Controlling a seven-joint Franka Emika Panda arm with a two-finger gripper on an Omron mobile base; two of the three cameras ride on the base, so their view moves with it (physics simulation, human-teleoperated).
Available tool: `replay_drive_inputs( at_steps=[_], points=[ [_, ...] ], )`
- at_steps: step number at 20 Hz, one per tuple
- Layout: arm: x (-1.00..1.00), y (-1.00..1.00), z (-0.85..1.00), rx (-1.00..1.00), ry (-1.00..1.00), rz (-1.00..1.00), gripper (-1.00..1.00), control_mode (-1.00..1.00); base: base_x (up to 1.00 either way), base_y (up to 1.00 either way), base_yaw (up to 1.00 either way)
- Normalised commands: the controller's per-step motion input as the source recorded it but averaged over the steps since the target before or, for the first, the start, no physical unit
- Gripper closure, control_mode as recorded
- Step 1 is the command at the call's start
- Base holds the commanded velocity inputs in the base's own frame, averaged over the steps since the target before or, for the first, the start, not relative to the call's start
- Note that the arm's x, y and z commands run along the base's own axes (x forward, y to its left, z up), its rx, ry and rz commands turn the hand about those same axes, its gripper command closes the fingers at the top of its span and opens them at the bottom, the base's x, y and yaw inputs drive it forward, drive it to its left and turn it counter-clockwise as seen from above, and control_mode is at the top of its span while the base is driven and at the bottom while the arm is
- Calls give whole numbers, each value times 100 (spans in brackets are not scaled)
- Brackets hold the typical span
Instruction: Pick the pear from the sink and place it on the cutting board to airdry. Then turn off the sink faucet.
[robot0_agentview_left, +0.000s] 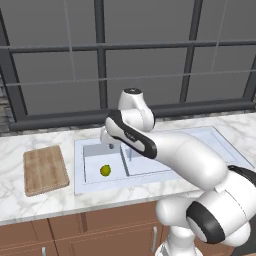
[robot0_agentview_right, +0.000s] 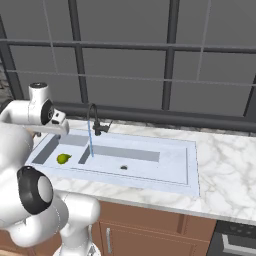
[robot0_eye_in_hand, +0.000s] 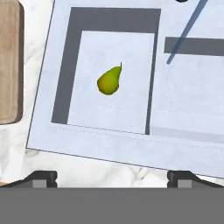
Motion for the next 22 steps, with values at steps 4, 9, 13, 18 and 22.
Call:
replay_drive_inputs(
  at_steps=[4,9,13,18,22],
  points=[
    [4,9,-18,0,2,0,-100,-100,0,0,0],
    [4,4,-17,0,2,0,-100,-100,0,0,0],
    [1,1,-19,0,1,0,-100,-100,0,0,0],
    [3,0,-22,0,1,0,-100,-100,0,0,0],
    [1,0,-22,0,0,0,-100,-100,0,0,0]
  ],
)
